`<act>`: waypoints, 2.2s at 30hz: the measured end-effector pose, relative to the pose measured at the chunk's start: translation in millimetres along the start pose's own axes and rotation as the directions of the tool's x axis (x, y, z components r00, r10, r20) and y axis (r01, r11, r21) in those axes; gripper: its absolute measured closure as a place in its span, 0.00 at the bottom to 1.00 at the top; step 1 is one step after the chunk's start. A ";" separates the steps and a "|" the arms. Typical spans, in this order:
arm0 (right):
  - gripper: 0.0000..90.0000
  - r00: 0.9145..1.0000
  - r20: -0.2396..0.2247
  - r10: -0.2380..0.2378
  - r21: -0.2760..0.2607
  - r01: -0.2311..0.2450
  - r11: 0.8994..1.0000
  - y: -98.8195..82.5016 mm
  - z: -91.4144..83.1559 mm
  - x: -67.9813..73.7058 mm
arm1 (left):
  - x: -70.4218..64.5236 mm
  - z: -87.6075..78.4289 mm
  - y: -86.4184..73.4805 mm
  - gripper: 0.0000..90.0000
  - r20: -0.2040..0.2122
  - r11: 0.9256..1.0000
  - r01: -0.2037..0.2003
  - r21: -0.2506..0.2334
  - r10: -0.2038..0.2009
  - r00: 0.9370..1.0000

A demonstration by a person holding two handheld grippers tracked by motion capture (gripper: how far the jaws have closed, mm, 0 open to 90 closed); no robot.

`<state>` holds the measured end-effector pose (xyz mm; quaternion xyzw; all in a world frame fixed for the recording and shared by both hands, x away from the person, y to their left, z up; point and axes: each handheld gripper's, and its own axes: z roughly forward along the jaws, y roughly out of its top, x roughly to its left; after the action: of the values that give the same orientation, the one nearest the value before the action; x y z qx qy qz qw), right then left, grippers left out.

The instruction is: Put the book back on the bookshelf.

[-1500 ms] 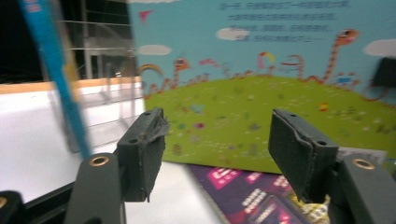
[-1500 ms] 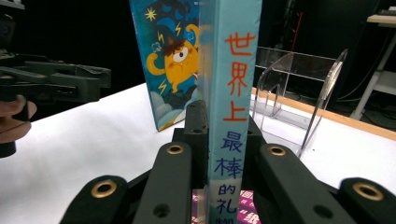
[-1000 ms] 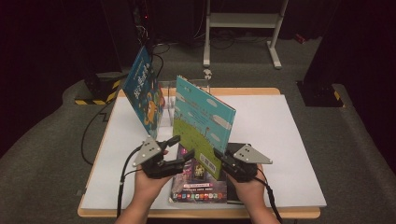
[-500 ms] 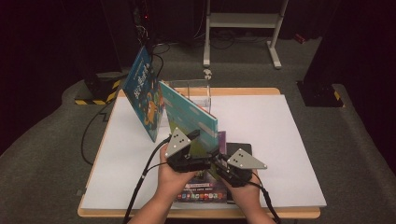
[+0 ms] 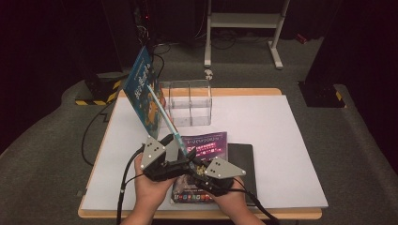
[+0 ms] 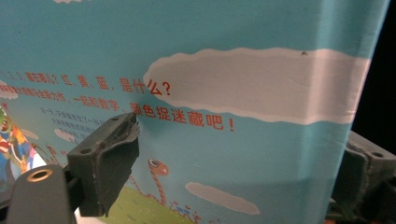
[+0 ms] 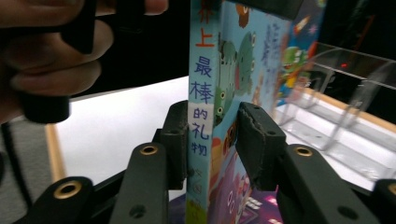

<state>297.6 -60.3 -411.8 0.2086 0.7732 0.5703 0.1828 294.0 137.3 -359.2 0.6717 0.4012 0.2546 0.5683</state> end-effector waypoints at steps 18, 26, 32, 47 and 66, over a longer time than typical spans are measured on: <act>0.65 0.993 0.060 0.103 -0.048 -0.100 0.994 -25.8 -49.4 -28.3 | 34.6 -39.8 13.4 0.57 0.007 0.998 -0.009 -0.068 0.010 1.000; 0.65 0.987 0.099 0.127 -0.050 -0.123 0.991 -32.0 -56.8 -41.3 | 53.2 -59.6 16.2 0.62 -0.063 0.999 -0.007 -0.052 0.004 0.998; 0.65 0.978 0.136 0.156 -0.051 -0.150 0.987 -37.2 -63.5 -56.3 | 67.0 -76.9 13.5 0.70 -0.123 0.999 -0.021 -0.032 0.017 0.992; 0.66 0.963 0.183 0.196 -0.041 -0.192 0.981 -46.2 -66.9 -73.5 | 97.9 -117.7 -24.7 0.89 -0.183 1.000 -0.018 -0.009 0.016 0.983; 0.63 0.933 0.292 0.211 0.027 -0.229 0.973 -76.1 -83.0 -97.9 | 104.9 -134.5 -60.9 0.88 -0.165 0.999 -0.010 -0.039 0.004 0.986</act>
<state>328.5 -199.1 -456.9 0.3800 0.7270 0.5271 0.2217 229.0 301.4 -399.9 0.6384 0.4394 0.3191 0.5455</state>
